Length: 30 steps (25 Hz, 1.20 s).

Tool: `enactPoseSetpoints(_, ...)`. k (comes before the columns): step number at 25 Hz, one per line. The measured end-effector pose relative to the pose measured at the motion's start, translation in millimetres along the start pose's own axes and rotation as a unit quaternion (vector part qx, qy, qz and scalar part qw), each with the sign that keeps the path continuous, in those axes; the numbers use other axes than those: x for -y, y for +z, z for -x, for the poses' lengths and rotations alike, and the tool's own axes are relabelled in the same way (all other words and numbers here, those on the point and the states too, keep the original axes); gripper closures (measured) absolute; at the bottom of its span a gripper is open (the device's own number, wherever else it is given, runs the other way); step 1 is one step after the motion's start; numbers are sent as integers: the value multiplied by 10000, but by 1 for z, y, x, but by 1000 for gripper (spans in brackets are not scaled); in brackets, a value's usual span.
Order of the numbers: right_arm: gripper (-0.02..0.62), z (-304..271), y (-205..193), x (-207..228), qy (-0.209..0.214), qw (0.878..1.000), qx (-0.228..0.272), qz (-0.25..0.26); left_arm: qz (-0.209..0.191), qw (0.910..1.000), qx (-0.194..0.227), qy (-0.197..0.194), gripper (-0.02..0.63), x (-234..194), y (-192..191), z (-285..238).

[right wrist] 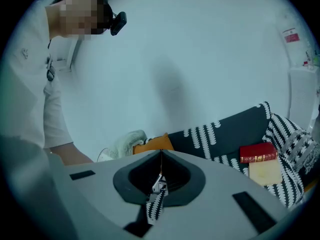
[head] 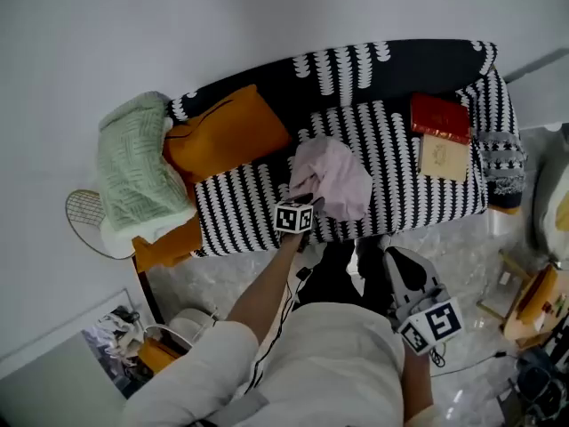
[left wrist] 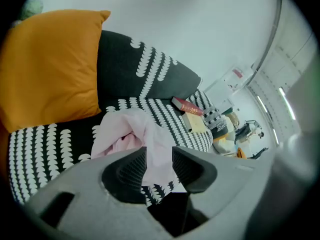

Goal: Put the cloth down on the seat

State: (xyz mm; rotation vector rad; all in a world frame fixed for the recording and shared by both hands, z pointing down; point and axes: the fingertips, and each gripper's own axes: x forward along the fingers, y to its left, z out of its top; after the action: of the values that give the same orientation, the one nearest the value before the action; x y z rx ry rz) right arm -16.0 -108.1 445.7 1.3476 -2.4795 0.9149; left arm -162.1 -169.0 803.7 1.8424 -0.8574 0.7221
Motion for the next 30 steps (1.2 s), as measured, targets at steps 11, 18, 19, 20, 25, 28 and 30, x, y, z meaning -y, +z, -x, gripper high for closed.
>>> enactPoseSetpoints(11,586,69,10,-14,472,9971,298,522,-213,9912,1285,-229,522,100,5,102)
enactPoseSetpoints(18,586,140,-17,-14,930,9923,310,761,-509,9799,1927,-34,575,190,-27,145)
enactPoseSetpoints(19,586,153,-21,-12,986,9915,328,784,-566,9792,1949,34,585,203,-35,147)
enactPoseSetpoints(20,586,167,-27,-10,1030,9909,340,799,-645,9785,1956,80,594,219,-44,150)
enactPoseSetpoints(25,586,233,-54,-6,1250,9877,367,863,-950,9707,2202,-150,594,302,-84,166)
enactPoseSetpoints(28,586,264,-75,-9,1450,9851,311,870,-1195,9622,2433,-273,595,353,-105,186)
enactPoseSetpoints(30,586,278,-85,-12,1600,9827,263,892,-1471,9555,2544,-276,595,386,-114,201)
